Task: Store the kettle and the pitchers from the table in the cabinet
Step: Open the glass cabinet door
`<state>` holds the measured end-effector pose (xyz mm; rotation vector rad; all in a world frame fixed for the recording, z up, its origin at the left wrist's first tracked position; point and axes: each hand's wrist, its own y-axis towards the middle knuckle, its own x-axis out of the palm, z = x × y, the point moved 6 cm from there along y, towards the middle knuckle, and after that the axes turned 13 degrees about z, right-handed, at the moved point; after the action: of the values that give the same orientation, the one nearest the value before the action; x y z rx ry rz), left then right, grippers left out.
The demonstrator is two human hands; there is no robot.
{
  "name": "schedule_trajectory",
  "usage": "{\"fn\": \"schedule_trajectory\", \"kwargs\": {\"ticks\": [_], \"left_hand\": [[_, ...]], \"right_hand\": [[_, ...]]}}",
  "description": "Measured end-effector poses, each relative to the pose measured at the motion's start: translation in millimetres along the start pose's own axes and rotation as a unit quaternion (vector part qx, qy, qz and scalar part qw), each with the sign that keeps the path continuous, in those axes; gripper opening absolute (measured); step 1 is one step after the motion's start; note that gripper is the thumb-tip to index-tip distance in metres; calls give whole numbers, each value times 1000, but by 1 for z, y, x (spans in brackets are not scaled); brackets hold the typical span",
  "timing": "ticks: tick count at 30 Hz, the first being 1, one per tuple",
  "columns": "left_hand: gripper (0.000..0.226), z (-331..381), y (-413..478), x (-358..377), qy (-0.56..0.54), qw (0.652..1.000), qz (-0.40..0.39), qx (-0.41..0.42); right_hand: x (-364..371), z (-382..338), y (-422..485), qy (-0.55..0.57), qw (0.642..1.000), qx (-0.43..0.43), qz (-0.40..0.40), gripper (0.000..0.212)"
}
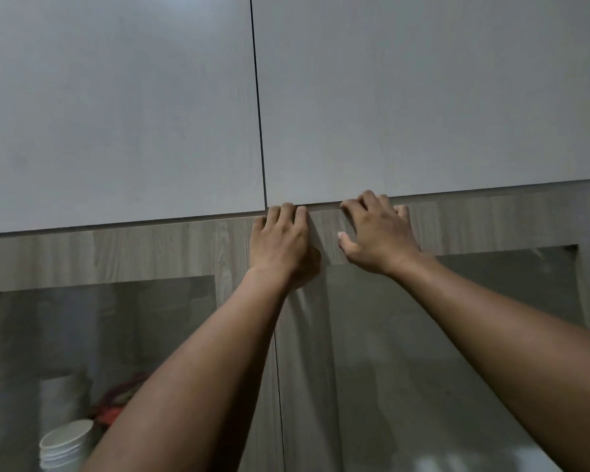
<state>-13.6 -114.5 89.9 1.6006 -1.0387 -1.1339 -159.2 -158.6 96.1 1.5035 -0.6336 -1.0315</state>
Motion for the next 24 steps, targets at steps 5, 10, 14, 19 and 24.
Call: {"fn": "schedule_trajectory", "kwargs": {"ticks": [5,10,14,19,24], "left_hand": [[30,5,2,-29,0,999,42,-16],[28,20,-12,-97,-53,992,116,-15],[28,37,-26,-164,-142,975,167,-32],[43,67,-35,-234,-302,926,225,-38],[43,103,-39,-295,-371,890,257,-62]], "right_hand": [[-24,-4,-10,63,996,56,30,42],[-78,-5,-28,134,981,102,94,36],[-129,-4,-46,153,970,140,123,33],[-194,7,-65,170,965,158,124,30],[-257,17,-78,226,950,190,96,30]]}}
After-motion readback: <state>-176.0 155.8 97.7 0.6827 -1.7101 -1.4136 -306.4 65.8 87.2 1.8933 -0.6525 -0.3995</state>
